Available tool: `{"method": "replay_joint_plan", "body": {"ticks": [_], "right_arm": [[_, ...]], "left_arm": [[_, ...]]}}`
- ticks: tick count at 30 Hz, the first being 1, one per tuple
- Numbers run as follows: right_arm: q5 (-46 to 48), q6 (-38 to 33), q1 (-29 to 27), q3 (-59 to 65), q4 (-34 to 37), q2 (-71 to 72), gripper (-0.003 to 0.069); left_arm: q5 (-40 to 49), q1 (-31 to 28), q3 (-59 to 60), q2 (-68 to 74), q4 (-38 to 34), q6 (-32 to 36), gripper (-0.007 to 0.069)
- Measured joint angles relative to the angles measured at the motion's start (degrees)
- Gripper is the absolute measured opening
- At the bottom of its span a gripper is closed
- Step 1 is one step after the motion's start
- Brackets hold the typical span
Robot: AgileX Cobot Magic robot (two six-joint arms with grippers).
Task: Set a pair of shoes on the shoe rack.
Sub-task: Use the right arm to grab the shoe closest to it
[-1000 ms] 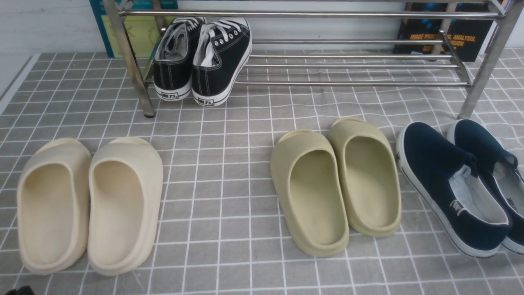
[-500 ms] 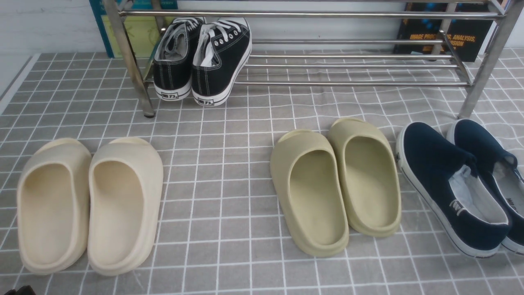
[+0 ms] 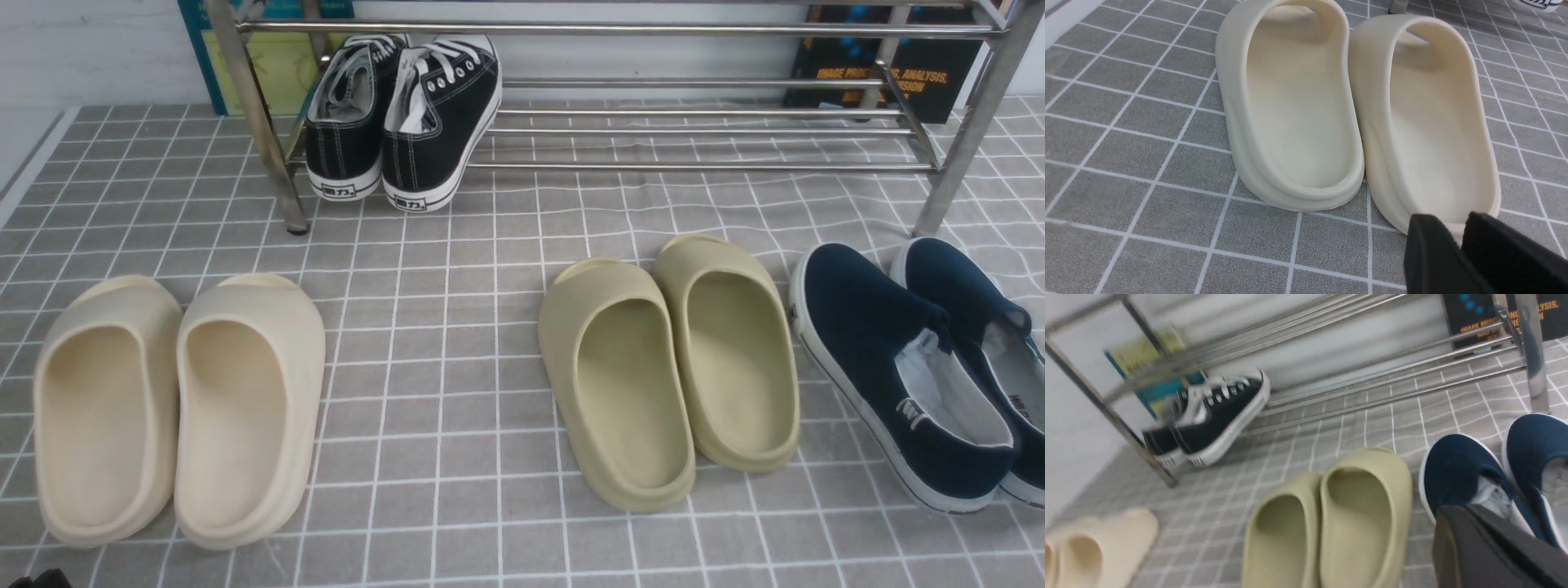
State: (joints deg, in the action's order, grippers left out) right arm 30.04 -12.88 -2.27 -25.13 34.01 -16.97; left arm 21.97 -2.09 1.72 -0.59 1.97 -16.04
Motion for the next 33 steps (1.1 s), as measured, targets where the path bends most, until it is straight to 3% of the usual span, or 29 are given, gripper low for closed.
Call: {"method": "replay_joint_plan", "body": {"ticks": [3, 8, 17, 21, 29, 33], "right_arm": [[13.0, -0.5, 0.0, -11.1, -10.5, -10.9, -0.0003], [30.1, -0.7, 1.4, -22.9, -21.9, -26.6, -0.0003], [33.2, 1.9, 15.0, -30.0, -32.6, -45.0, 0.0024], [33.7, 7.3, 17.8, -33.3, -36.9, -53.3, 0.0106], [29.7, 10.6, 18.3, -36.0, -37.6, -69.3, 0.0409], [26.6, 10.9, 18.3, -36.1, -37.6, -74.7, 0.0454]], "left_arm": [[0.0, 0.0, 0.0, 0.0, 0.0, 0.0, 0.0137], [0.0, 0.0, 0.0, 0.0, 0.0, 0.0, 0.0144], [0.0, 0.0, 0.0, 0.0, 0.0, 0.0, 0.0148], [0.0, 0.0, 0.0, 0.0, 0.0, 0.0, 0.0153], [0.0, 0.0, 0.0, 0.0, 0.0, 0.0, 0.0155], [0.0, 0.0, 0.0, 0.0, 0.0, 0.0, 0.0161]]}}
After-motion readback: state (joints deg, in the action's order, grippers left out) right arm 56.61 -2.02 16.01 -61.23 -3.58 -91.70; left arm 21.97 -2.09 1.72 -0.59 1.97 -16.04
